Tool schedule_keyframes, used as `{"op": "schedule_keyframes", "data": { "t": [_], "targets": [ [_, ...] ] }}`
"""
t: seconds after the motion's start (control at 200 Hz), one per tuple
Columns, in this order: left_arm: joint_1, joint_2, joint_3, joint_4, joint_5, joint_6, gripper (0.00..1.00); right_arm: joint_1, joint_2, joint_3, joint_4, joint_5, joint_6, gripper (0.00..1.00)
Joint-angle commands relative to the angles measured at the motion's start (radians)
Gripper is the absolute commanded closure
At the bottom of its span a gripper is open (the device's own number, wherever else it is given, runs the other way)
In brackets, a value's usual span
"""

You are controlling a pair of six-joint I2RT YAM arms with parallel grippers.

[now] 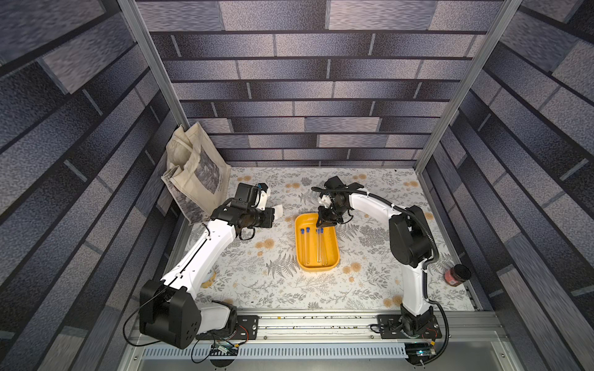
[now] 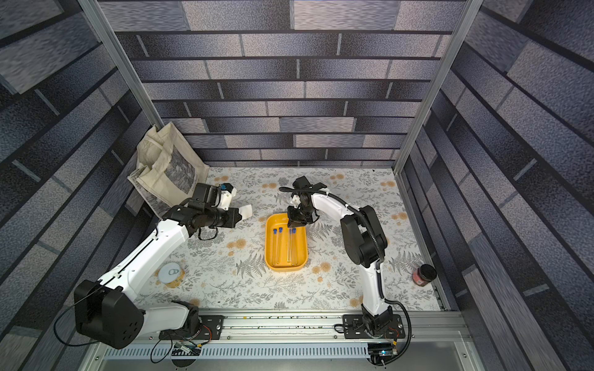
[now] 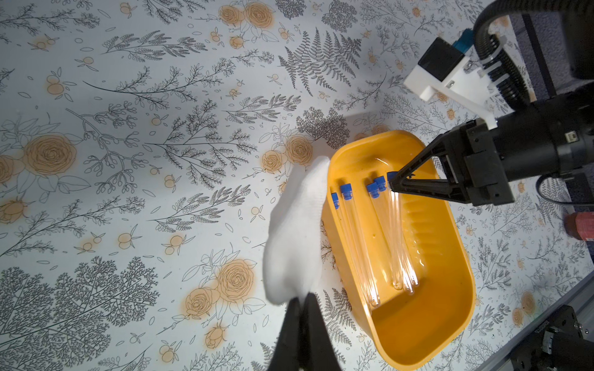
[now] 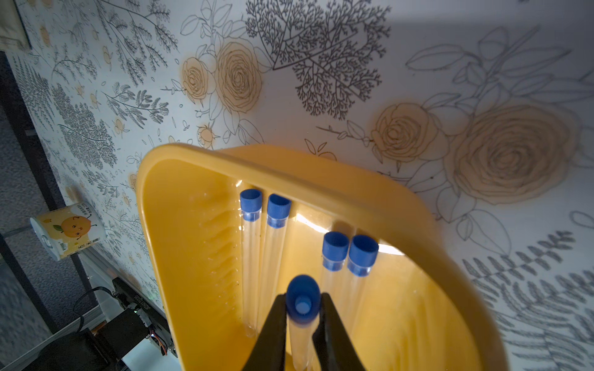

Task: Wipe the exteriors of test tubes
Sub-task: Place the test tube in the storage box, then place the cleaning item at the center of the board.

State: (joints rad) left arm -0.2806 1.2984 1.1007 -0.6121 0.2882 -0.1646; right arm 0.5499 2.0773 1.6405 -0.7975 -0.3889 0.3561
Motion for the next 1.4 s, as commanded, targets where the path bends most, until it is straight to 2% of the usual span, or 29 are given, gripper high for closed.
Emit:
{"op": "schedule_keyframes", "data": {
  "t": [0.0,0.075,0.356,0.471,0.536,0.591,0.656,0.696,0.751,0.826,0.927,1.037,1.122,1.302,1.392],
  "targets": [
    [0.003,-0.002,-0.016,0.012,0.019,0.011,0.96,0.011,0.019,-0.019,0.034,0.007,0.026,0.80],
    [0.002,-0.001,-0.015,0.011,0.020,0.011,0.96,0.010,0.019,-0.027,0.056,-0.006,0.041,0.76],
    [0.002,0.012,-0.012,0.011,0.033,0.007,0.96,0.012,-0.012,-0.037,0.087,-0.009,0.058,0.73],
    [0.002,0.023,-0.013,0.017,0.042,0.004,0.95,0.012,-0.111,-0.066,0.092,0.006,0.033,0.69],
    [0.000,0.034,-0.013,0.023,0.057,-0.001,0.95,0.011,-0.177,-0.093,0.086,0.062,0.001,0.65],
    [-0.007,0.045,-0.013,0.028,0.064,-0.007,0.95,0.009,-0.239,-0.123,0.077,0.145,-0.031,0.56],
    [-0.018,0.064,-0.012,0.026,0.068,-0.014,0.95,0.006,-0.324,-0.186,0.091,0.297,-0.042,0.32],
    [-0.025,0.074,-0.013,0.026,0.066,-0.023,0.95,-0.002,-0.375,-0.231,0.119,0.349,-0.036,0.22],
    [-0.036,0.085,-0.019,0.028,0.072,-0.031,0.95,-0.024,-0.426,-0.279,0.156,0.358,-0.019,0.09],
    [-0.059,0.076,-0.038,0.055,0.087,-0.040,0.95,-0.049,-0.477,-0.336,0.223,0.280,-0.001,0.00],
    [-0.094,0.062,-0.046,0.066,0.104,-0.035,0.94,-0.062,-0.507,-0.372,0.272,0.212,0.010,0.00],
    [-0.121,0.061,-0.050,0.028,0.055,-0.056,0.94,-0.070,-0.529,-0.395,0.280,0.198,0.012,0.00],
    [-0.136,0.038,-0.089,0.035,0.048,-0.092,0.94,-0.076,-0.562,-0.433,0.323,0.140,0.018,0.00],
    [-0.236,-0.051,-0.143,0.083,0.066,-0.096,0.93,-0.094,-0.623,-0.526,0.451,-0.031,0.080,0.00],
    [-0.278,-0.063,-0.137,0.049,0.027,-0.101,0.92,-0.108,-0.644,-0.558,0.455,-0.036,0.093,0.00]
  ]
}}
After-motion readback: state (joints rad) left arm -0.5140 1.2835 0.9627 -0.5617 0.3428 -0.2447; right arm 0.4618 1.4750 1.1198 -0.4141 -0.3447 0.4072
